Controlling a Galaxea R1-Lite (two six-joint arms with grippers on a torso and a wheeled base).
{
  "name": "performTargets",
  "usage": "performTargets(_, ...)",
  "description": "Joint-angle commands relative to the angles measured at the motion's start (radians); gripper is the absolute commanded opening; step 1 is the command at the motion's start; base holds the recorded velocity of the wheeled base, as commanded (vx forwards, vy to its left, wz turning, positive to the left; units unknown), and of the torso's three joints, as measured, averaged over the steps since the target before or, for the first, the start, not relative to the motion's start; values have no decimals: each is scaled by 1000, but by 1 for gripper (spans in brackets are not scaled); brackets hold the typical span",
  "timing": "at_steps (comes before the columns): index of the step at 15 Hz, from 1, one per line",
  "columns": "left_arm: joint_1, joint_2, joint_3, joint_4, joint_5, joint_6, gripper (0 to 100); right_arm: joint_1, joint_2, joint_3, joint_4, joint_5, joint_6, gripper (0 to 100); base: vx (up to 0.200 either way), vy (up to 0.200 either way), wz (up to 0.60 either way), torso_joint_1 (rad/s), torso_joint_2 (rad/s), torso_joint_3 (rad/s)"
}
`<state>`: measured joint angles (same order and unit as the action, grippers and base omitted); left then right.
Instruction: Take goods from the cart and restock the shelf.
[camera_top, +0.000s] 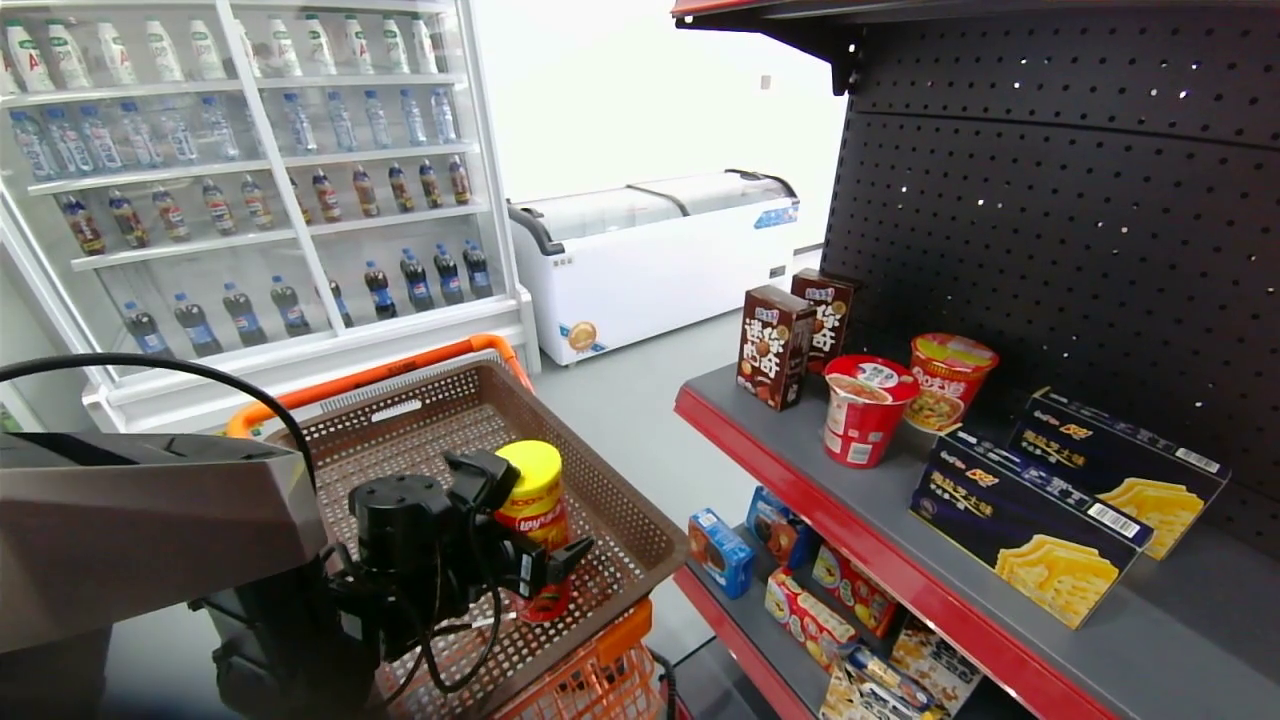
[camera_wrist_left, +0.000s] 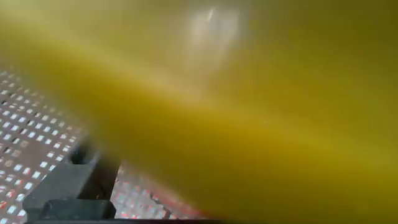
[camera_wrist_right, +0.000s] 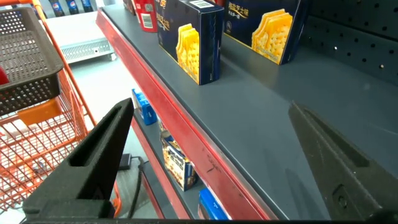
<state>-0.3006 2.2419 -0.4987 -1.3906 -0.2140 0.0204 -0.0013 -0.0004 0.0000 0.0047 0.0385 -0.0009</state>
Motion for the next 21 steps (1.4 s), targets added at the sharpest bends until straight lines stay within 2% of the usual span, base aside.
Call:
performTargets(1, -9, -99, 17, 2, 21, -8, 100, 1, 0, 0, 0, 0, -1, 100, 0, 0, 0, 0, 0, 0)
performTargets(2, -8, -151, 19, 12, 35, -10, 100, 1, 0, 0, 0, 0, -1, 100, 0, 0, 0, 0, 0, 0)
performTargets(3, -3, -216, 0, 64, 79, -11, 100, 1, 0, 0, 0, 0, -2, 100, 0, 0, 0, 0, 0, 0)
performTargets(5, -3, -258, -3, 101, 97, -11, 100, 1, 0, 0, 0, 1, -1, 100, 0, 0, 0, 0, 0, 0)
performTargets(7, -2, -262, 11, 102, 101, -25, 100, 1, 0, 0, 0, 1, -1, 100, 0, 0, 0, 0, 0, 0)
performTargets(12, -3, -252, 42, 87, 102, -14, 100, 1, 0, 0, 0, 1, -1, 100, 0, 0, 0, 0, 0, 0)
performTargets(16, -3, -240, 62, 93, 102, -22, 100, 0, 0, 0, 0, 1, -1, 100, 0, 0, 0, 0, 0, 0)
performTargets(19, -3, -170, 72, 70, 105, -22, 100, 1, 0, 0, 0, 0, -1, 100, 0, 0, 0, 0, 0, 0)
performTargets(21, -5, -68, 66, -27, 105, -22, 100, 1, 0, 0, 0, 1, -1, 100, 0, 0, 0, 0, 0, 0)
